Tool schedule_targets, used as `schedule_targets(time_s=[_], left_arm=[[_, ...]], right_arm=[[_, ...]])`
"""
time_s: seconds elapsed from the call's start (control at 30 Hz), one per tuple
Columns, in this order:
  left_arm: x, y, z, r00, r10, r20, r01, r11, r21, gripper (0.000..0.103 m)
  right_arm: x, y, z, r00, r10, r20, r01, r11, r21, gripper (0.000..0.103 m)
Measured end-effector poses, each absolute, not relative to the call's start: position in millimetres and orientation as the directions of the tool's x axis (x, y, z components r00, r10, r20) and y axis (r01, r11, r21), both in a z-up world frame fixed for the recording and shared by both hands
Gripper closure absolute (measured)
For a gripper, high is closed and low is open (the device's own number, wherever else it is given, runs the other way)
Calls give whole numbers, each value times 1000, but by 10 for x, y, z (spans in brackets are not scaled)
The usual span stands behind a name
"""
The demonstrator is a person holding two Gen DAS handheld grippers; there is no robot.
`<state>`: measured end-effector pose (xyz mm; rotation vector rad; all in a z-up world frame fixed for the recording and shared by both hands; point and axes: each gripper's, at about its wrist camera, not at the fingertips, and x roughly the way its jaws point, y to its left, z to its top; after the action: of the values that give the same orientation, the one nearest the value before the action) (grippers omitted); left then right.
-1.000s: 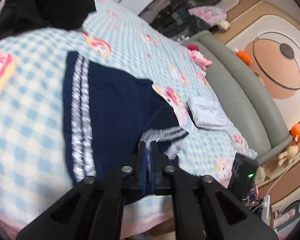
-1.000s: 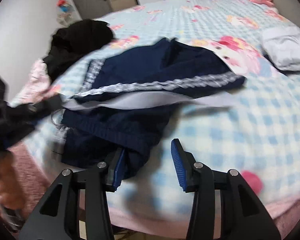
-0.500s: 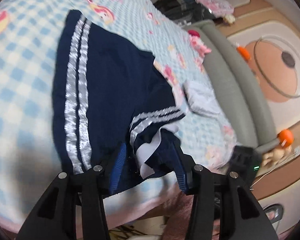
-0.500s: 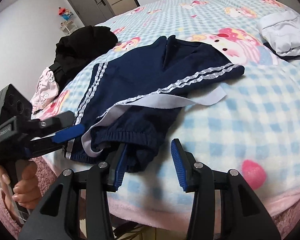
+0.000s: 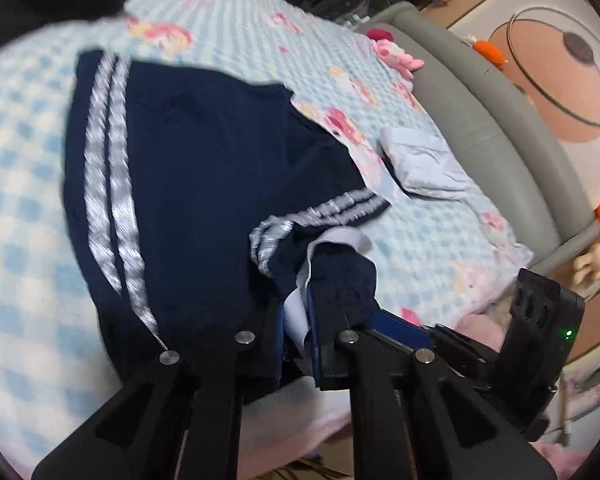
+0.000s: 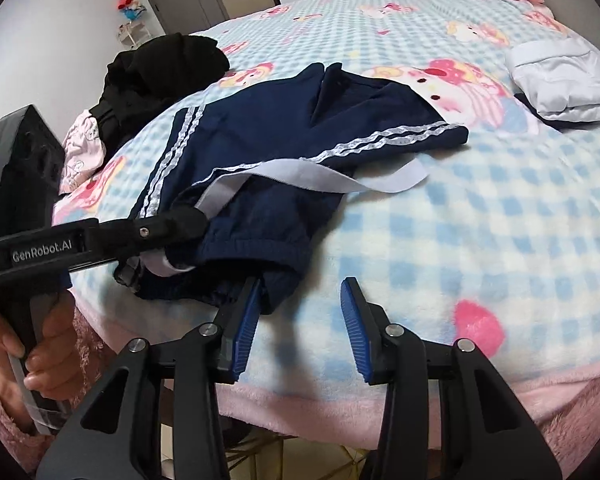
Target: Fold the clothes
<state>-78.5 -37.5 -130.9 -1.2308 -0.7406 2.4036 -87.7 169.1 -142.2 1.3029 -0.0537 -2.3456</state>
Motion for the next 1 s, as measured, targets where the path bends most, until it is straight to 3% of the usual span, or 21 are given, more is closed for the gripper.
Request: schedule_targets(time_s=[0.2, 0.53, 0.6, 0.73, 0.8, 0.93, 1.0], left_arm=[[-515, -679, -1048, -670, 455, -586, -35, -808, -587, 95], [-227, -1167, -1276, -641, 493, -589, 63, -730, -680, 95], [-271, -1108, -1369, -602, 499, -623, 74, -742, -666, 94], [-407, -983, -1522, -549, 433, -715, 111, -810, -575, 92], [-437, -990, -1519, -549, 420, -723, 112, -820, -562, 82], [-335, -1073, -1443, -574, 338, -746, 153, -850, -503, 80], [-310, -1082, -1404, -582, 317, -749, 164, -857, -489, 67]], right_arm=[[-834, 1622, -1339, -478, -402, -781, 375, -897, 233, 62], [-890, 1612, -1186, -384, -619, -685, 425, -777, 464, 62], [-946, 1607, -1150, -390, -645, -657, 407, -761, 505, 61], [-1123, 1365, -1324, -369, -555, -746, 401, -819, 411, 62], [-1154, 1289, -1472, -351, -494, -795, 391, -849, 355, 62], [-1107, 1292, -1603, -345, -413, -843, 381, -883, 276, 63], [-1080, 1343, -1519, -372, -410, -833, 385, -884, 264, 63]])
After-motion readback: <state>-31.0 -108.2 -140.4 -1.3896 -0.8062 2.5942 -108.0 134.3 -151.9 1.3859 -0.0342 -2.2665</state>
